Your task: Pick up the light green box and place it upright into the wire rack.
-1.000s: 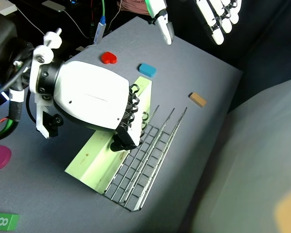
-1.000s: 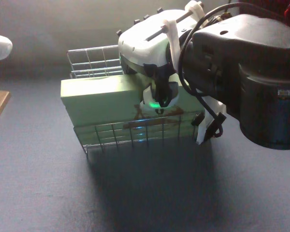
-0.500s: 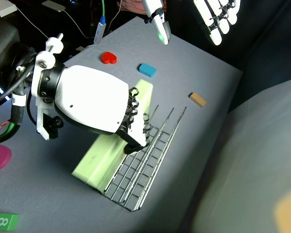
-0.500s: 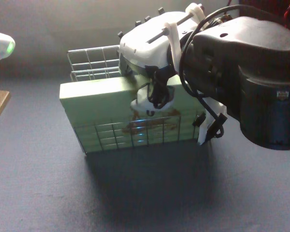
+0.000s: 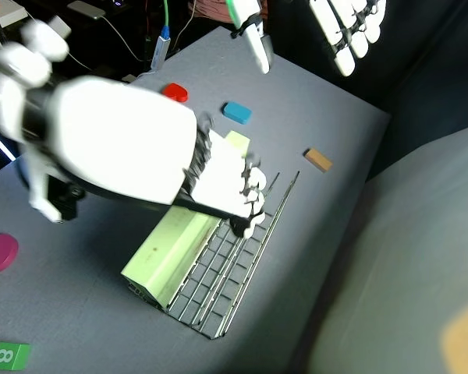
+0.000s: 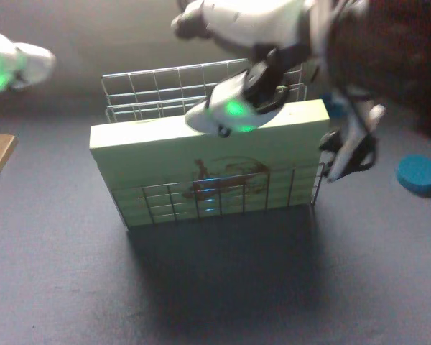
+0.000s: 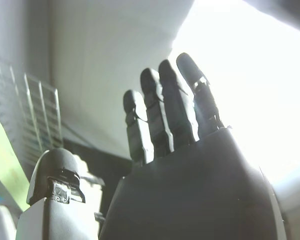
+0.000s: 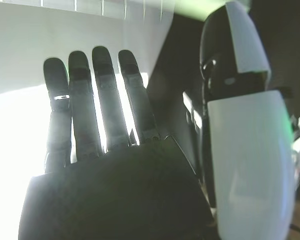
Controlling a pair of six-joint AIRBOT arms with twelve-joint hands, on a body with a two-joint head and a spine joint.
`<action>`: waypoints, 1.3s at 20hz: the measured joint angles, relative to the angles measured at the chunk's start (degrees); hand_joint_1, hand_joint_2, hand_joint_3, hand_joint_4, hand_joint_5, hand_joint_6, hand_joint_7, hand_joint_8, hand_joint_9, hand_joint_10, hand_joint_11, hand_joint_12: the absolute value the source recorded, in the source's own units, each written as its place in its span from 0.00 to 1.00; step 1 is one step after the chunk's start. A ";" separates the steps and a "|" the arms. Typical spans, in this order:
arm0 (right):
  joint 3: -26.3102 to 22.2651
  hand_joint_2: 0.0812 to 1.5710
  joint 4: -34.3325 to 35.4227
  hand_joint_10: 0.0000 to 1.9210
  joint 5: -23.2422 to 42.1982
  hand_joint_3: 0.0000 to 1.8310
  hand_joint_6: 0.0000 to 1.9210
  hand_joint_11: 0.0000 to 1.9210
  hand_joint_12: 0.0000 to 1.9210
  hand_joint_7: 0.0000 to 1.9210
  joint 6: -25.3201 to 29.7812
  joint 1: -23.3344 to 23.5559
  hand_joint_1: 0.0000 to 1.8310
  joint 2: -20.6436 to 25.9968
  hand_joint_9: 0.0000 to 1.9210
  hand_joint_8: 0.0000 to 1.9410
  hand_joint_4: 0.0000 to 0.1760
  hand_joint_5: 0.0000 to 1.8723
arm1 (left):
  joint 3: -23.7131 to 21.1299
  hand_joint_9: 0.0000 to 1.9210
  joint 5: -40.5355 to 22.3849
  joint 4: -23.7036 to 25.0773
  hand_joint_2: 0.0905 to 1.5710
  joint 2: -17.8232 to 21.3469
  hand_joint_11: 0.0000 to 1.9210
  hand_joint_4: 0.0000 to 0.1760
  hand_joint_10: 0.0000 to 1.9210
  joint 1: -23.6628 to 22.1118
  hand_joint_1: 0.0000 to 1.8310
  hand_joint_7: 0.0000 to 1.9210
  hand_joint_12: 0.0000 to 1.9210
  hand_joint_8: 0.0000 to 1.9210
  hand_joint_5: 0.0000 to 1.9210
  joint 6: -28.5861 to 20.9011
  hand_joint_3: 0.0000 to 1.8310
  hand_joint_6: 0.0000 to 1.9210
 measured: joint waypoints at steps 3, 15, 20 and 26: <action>-3.93 0.63 0.11 0.00 0.55 0.00 0.00 0.05 0.52 0.21 -2.16 1.68 0.33 4.96 0.20 0.00 0.00 0.20 | -1.84 0.16 1.42 -0.42 0.73 -2.49 0.00 0.51 0.00 0.02 0.10 0.21 0.43 0.00 0.19 -1.11 0.00 0.00; -22.58 0.73 -1.62 0.72 15.15 0.00 0.08 0.46 0.92 0.52 -2.16 -0.50 0.37 16.94 0.49 0.37 0.00 0.52 | -3.74 0.38 7.45 1.25 0.75 -6.75 0.15 0.35 0.05 -0.42 0.18 0.40 0.56 0.03 0.32 -5.27 0.00 0.01; -22.80 0.84 -2.27 1.00 11.76 0.01 1.00 0.94 1.00 0.64 -1.73 -1.62 0.38 17.49 0.78 1.00 0.00 0.55 | -3.23 0.51 4.44 1.01 0.80 -6.71 0.57 0.00 1.00 3.87 0.29 0.53 1.00 1.00 0.46 -6.49 0.01 0.99; -22.36 0.93 -2.58 1.00 8.02 0.00 1.00 0.95 1.00 0.75 -0.72 -1.84 0.39 17.64 0.86 1.00 0.45 0.65 | -5.22 0.77 4.07 3.58 0.85 -7.91 0.80 0.99 1.00 6.08 0.34 0.74 1.00 1.00 0.67 -10.93 0.00 1.00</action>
